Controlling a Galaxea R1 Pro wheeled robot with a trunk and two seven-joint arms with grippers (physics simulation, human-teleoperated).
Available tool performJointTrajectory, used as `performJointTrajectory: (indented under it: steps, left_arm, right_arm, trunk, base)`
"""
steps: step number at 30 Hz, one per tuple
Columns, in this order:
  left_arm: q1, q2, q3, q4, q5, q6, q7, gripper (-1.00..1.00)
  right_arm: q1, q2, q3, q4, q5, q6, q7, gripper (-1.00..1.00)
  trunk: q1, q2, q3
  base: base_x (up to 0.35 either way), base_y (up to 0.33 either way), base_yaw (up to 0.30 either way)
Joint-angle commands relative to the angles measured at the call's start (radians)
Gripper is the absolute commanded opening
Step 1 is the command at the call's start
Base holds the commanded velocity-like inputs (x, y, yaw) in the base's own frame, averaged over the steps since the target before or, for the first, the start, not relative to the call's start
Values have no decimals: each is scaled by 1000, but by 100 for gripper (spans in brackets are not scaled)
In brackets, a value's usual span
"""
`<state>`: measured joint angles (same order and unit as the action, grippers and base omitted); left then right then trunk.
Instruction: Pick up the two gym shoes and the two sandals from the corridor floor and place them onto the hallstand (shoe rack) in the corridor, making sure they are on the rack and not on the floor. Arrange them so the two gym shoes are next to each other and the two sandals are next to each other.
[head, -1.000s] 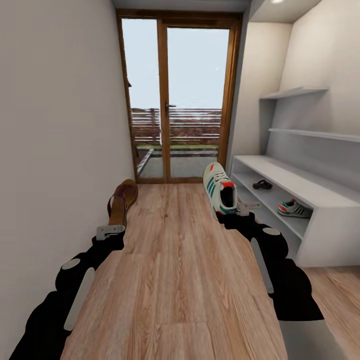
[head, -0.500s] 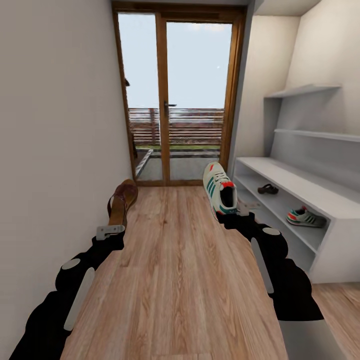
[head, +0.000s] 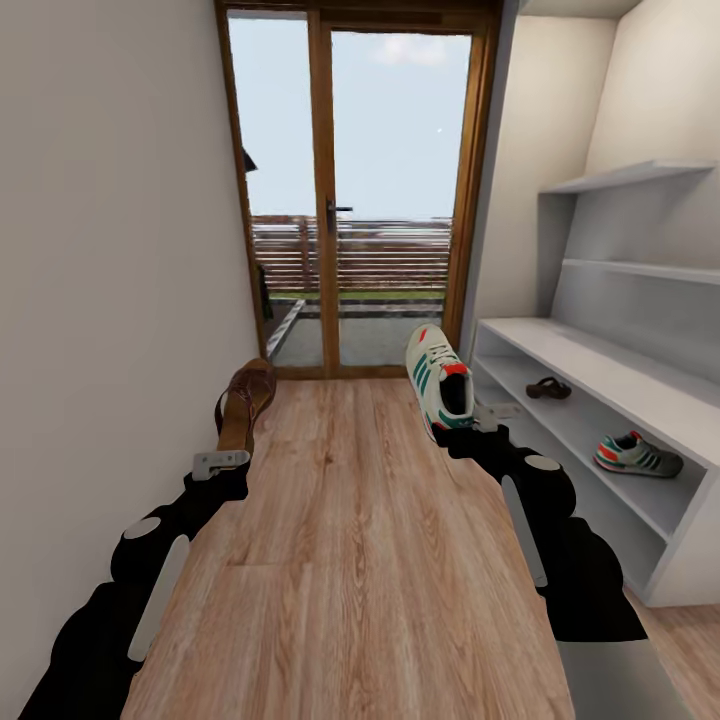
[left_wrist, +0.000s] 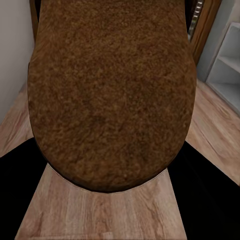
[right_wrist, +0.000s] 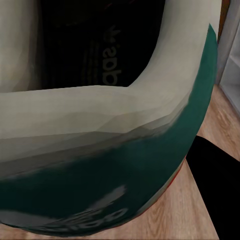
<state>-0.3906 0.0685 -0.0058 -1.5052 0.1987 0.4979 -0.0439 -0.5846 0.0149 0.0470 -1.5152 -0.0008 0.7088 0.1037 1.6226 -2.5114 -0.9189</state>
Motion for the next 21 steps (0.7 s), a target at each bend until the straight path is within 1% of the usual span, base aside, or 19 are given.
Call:
performJointTrajectory:
  steps: [1, 21]
  left_arm:
    - [-1, 1, 0, -1, 5, 5, -1, -100]
    - [-1, 1, 0, 0, 5, 5, -1, -100]
  right_arm:
    - [-1, 0, -1, -1, 0, 5, 2, -100]
    - [-1, 0, -1, 0, -1, 5, 2, -100]
  trunk:
    - [0, 0, -1]
    - [0, 0, -1]
  base:
    - [344, 0, 0]
    - [344, 0, 0]
